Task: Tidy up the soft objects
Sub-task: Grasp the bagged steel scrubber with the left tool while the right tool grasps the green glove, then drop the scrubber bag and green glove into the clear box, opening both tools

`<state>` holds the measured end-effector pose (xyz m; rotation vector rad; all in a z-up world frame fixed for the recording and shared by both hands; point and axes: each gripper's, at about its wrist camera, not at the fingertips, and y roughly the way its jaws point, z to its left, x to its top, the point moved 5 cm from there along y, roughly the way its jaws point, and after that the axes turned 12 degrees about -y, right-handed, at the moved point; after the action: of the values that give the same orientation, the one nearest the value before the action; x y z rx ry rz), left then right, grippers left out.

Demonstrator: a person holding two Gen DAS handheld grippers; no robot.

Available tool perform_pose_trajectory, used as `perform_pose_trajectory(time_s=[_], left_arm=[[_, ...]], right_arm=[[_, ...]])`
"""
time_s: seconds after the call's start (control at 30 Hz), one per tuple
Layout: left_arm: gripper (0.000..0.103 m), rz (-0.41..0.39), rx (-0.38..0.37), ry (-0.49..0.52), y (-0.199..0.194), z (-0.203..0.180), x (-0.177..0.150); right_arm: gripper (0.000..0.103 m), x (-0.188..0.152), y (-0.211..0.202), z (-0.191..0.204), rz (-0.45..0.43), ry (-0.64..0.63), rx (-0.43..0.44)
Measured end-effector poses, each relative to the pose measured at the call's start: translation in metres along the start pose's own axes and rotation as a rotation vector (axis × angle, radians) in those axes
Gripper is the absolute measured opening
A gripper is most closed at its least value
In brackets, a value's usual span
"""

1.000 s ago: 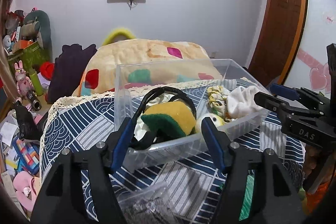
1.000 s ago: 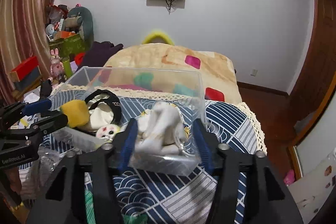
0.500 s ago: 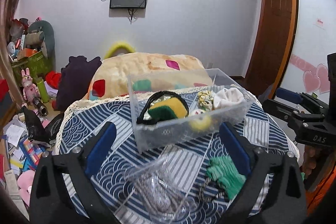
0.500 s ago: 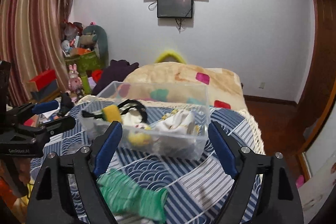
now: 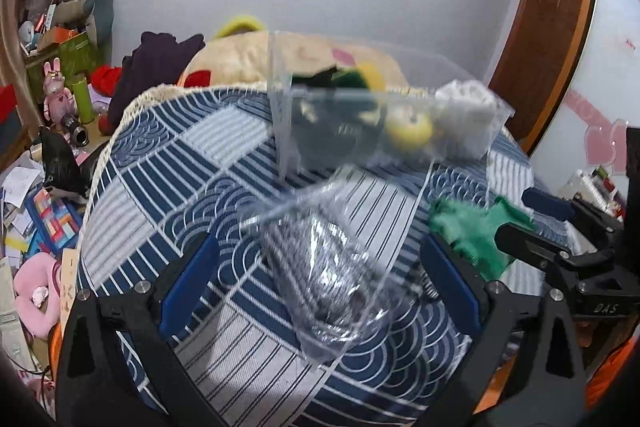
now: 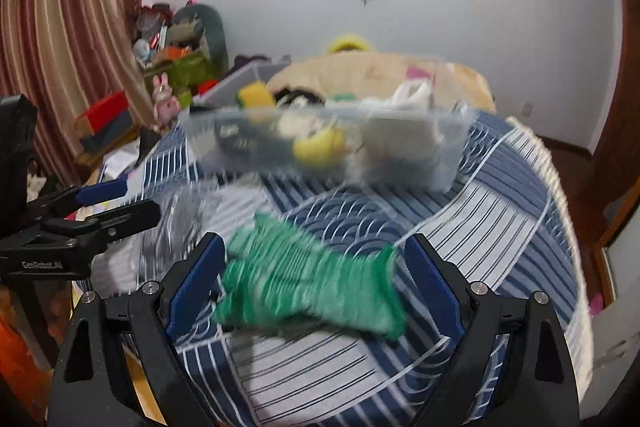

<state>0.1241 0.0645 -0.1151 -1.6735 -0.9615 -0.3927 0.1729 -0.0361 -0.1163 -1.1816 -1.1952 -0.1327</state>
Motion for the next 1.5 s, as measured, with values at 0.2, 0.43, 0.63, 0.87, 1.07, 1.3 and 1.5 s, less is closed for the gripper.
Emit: perform_pose_trajectory(time_s=[0.2,0.43,0.63,0.87,1.07,1.3,1.5], left_arm=[[0.102,0.014,0.034,-0.002,0.014,0.008,-0.014],[0.099,0.011,0.054,-0.032,0.017,0.024,-0.018],[0.07,0.006,0.026,-0.029,0.015,0.02,-0.02],[0.033,-0.029,0.021,0.042,0.007,0.001,-0.024],[0.03,-0.076,-0.007,0.073,-0.012,-0.012,-0.018],[0.03,-0.174,-0.048,0.071,-0.042,-0.022,0.011],[0.03,-0.264,-0.064,0.082,-0.06,-0.033,0.042]], right_arm=[[0.09,-0.016,0.014,-0.003,0.057,0.0,-0.03],[0.064,-0.026,0.007,-0.02,0.064,0.036,-0.007],[0.029,-0.029,0.0,-0.024,0.044,0.058,0.022],[0.015,-0.026,-0.022,-0.041,-0.001,0.101,-0.067],[0.015,-0.013,-0.046,-0.059,-0.069,0.126,-0.111],[0.015,0.021,-0.061,-0.063,-0.16,0.102,-0.163],[0.015,0.053,-0.061,-0.066,-0.229,0.097,-0.183]])
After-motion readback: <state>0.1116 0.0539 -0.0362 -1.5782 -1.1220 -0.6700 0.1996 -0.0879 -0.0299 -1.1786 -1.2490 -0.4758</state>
